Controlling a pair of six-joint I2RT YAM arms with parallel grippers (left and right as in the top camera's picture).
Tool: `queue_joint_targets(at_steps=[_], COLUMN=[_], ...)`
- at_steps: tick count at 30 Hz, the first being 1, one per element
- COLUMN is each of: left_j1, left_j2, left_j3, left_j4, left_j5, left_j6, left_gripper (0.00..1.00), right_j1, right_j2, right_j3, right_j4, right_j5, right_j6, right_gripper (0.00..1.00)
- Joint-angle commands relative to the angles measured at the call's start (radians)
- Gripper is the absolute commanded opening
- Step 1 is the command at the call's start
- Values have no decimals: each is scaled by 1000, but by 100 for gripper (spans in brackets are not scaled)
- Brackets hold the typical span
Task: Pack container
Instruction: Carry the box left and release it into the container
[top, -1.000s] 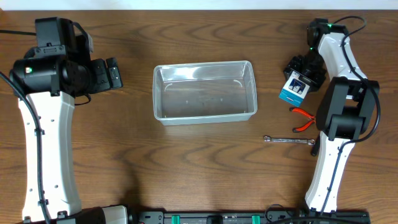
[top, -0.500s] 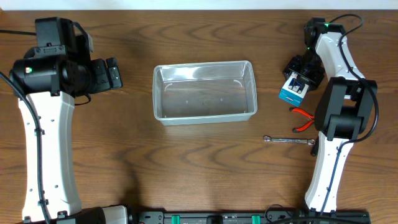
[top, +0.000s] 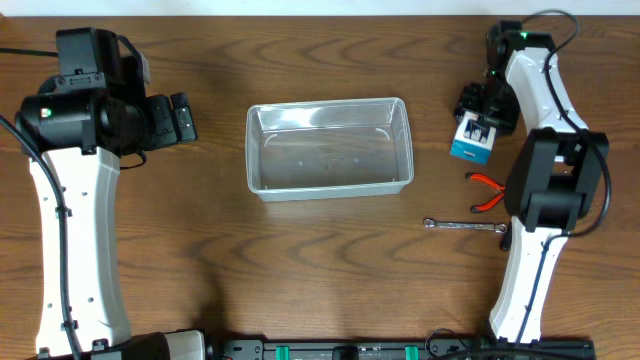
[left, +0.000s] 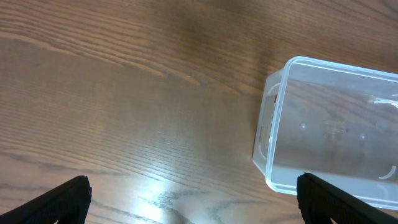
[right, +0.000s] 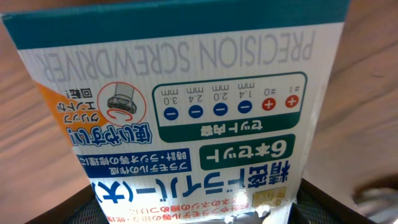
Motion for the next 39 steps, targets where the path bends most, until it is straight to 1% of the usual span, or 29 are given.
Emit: queue_joint_targets(at_steps=[1, 5, 8, 10, 12, 15, 19, 23, 31, 35, 36, 37, 38, 39], left_j1=[0, 0, 0, 0, 0, 0, 0, 0, 0, 0, 0, 0, 0, 0], left_j2=[3, 3, 3, 3, 3, 3, 3, 3, 3, 3, 3, 3, 3, 3], left_j3=[0, 0, 0, 0, 0, 0, 0, 0, 0, 0, 0, 0, 0, 0], left_j4=[-6, -6, -6, -6, -6, -7, -7, -6, -6, -6, -7, -7, -7, -7], left_j5=[-8, -8, -8, -8, -8, -8, -8, -8, -8, -8, -8, -8, -8, -8], left_j6=[-9, -9, -9, -9, -9, -9, -9, -9, -9, -9, -9, -9, -9, -9], left_gripper=[98, 98, 98, 98, 98, 98, 98, 98, 98, 98, 98, 98, 98, 98], right_j1=[70, 162, 254, 320, 385, 473, 550, 588, 585, 581, 581, 581, 581, 581], right_j2=[-198, -332, -406, -435, -444, -425, -361, -273, -79, -27, -23, -23, -23, -24], right_j3=[9, 9, 9, 9, 9, 8, 8, 8, 8, 8, 8, 8, 8, 8], right_j4=[12, 26, 15, 5, -3, -3, -2, -6, -31, -35, -35, -35, -31, -27], right_j5=[5, -74, -187, -241, -270, -271, -271, -272, -271, -271, -271, -271, -271, -270], right_j6=[-217, -492, -756, -894, -1000, -1088, -1136, -1136, -1135, -1132, -1132, -1132, -1132, -1132], right_gripper=[51, 52, 53, 53, 53, 53, 53, 52, 52, 52, 54, 57, 64, 77])
